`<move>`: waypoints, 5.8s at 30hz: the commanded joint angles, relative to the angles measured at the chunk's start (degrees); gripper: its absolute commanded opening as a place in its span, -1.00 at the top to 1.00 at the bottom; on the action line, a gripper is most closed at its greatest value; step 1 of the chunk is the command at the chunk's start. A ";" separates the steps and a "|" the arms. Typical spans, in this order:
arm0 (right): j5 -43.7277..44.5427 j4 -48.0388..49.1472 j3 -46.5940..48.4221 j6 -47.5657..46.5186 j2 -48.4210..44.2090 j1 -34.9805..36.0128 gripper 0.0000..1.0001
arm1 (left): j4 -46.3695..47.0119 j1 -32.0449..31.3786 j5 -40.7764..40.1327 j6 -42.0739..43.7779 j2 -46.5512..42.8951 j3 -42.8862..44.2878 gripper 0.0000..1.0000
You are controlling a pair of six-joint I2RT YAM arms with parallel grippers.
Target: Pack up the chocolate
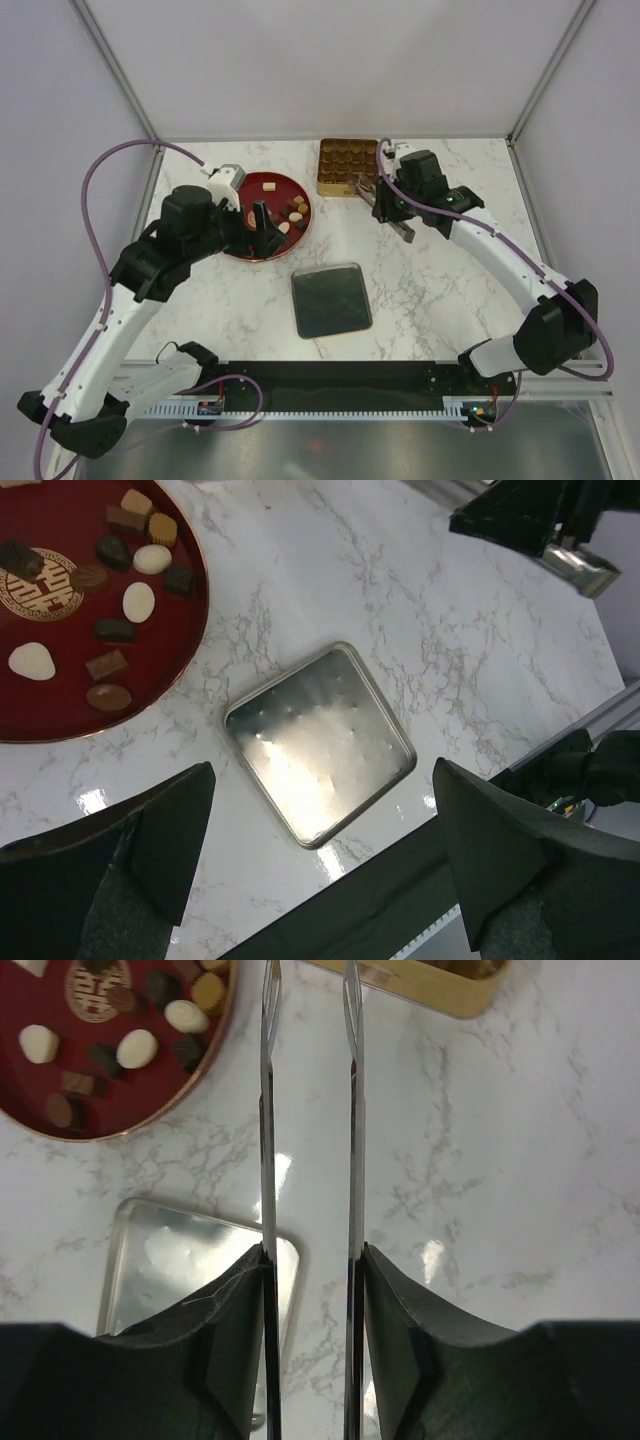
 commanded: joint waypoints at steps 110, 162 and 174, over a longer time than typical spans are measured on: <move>14.62 16.64 39.83 -14.00 39.57 -1.32 0.45 | 3.87 15.67 5.96 -2.89 -0.41 -6.03 -0.96; 15.42 18.40 34.56 -15.23 42.92 -5.02 0.10 | 4.40 15.67 5.79 -2.45 1.18 -4.45 -0.97; 10.59 18.58 32.28 -14.09 35.01 2.44 0.14 | 3.08 15.76 5.52 -2.01 -1.28 -2.87 -0.97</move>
